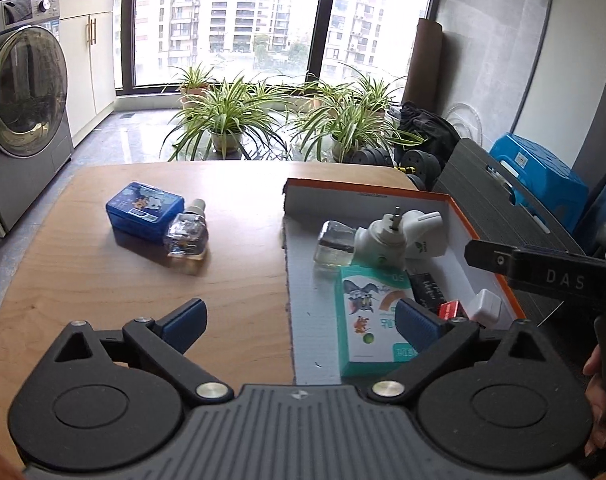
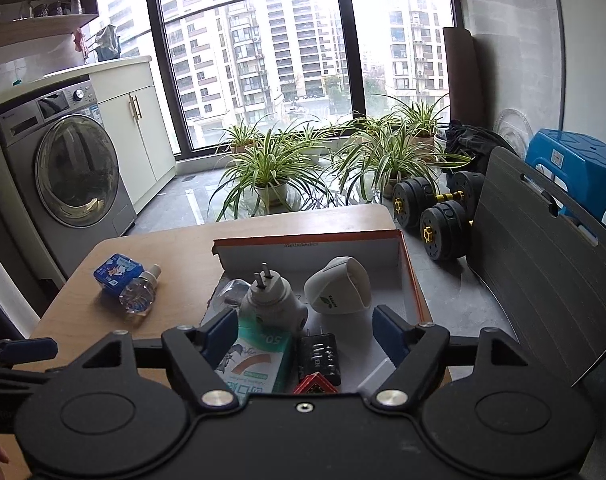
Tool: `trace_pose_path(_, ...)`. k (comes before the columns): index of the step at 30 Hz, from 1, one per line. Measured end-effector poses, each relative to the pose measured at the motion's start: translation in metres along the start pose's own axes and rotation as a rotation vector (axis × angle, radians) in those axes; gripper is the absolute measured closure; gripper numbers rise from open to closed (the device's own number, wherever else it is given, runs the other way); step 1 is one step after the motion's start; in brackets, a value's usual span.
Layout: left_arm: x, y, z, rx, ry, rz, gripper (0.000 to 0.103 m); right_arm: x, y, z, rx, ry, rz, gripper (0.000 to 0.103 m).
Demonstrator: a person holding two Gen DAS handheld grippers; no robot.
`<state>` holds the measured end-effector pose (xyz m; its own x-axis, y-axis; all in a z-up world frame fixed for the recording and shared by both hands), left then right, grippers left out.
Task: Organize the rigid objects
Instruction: 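Lower the card pack and charger into the box and open both tools, then grasp the blue toothpick box with the left tool while the right tool reaches for the glass bottle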
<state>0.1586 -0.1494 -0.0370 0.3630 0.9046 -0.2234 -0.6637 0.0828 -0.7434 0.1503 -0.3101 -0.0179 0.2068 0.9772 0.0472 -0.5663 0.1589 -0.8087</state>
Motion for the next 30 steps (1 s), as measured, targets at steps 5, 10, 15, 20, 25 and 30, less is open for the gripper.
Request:
trace_pose_path(5,0.028,-0.002,0.015,-0.006,-0.04,0.038,0.0,0.026,0.006,0.007,0.008,-0.039,0.016,0.013)
trace_pose_path(10,0.052,-0.003,0.027,-0.018,-0.069,0.066,0.0,0.056,0.01,0.009,0.025,-0.075,0.041,0.013)
trace_pose_path(15,0.071,-0.004,0.036,-0.033,-0.082,0.103,0.0,0.084,0.009,0.007,0.035,-0.104,0.07,0.013)
trace_pose_path(20,0.091,-0.003,0.038,-0.037,-0.098,0.132,0.0,0.108,0.013,0.004,0.048,-0.128,0.093,0.013)
trace_pose_path(25,0.105,-0.002,0.037,-0.032,-0.108,0.147,0.0,0.128,0.014,-0.001,0.053,-0.147,0.117,0.013)
trace_pose_path(30,0.121,-0.002,0.035,-0.031,-0.117,0.166,0.0,0.145,0.018,-0.009,0.072,-0.16,0.139,0.013)
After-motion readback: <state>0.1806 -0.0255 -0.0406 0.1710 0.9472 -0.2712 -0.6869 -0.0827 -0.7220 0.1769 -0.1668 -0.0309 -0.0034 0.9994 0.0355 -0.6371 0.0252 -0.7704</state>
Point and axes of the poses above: each gripper's, at about its wrist camera, not at the fingertips, and z roughly against the way its jaws point, x to its left, y to its underside, the point moved 8 cm from there along -z, roughly the way its jaws point, and after that the axes turned 10 degrees about y, right-handed, at the moved point
